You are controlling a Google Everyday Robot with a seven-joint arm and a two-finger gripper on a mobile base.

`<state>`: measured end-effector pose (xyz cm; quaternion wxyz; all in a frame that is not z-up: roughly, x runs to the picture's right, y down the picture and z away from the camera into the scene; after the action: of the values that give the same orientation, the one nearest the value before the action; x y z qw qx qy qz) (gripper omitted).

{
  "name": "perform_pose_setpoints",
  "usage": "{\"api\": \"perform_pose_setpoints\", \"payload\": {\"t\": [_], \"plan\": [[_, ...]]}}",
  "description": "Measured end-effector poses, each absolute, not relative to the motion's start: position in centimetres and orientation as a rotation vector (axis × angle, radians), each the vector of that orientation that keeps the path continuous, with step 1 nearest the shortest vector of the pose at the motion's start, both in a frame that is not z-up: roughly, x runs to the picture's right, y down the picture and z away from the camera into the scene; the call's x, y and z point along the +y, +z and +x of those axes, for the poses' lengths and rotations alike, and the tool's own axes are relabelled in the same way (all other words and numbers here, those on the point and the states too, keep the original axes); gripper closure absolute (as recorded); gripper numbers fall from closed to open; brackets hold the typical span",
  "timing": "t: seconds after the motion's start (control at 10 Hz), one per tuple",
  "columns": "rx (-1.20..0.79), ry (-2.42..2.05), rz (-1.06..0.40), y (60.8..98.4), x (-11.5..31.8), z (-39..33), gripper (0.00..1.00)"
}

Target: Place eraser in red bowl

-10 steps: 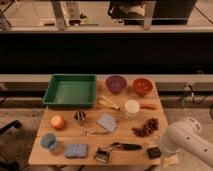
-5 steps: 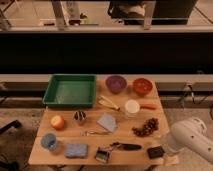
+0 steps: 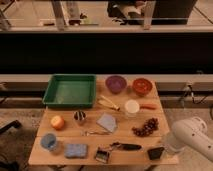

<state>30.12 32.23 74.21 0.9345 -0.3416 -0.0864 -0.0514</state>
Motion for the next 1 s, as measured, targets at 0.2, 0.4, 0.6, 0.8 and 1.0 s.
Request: {"api": "perform_pose_setpoints", "payload": {"t": [0.2, 0.4, 0.6, 0.8, 1.0], "plan": [[-0.176, -0.108, -0.700, 74.31, 32.20, 30.18, 0.79], [-0.175, -0.108, -0.701, 74.23, 32.18, 30.25, 0.98], [-0.175, -0.109, -0.701, 74.24, 32.16, 30.24, 0.99], [-0.175, -0.108, -0.701, 74.23, 32.17, 30.25, 0.99], [-0.174, -0.107, -0.701, 74.22, 32.21, 30.31, 0.99]]}}
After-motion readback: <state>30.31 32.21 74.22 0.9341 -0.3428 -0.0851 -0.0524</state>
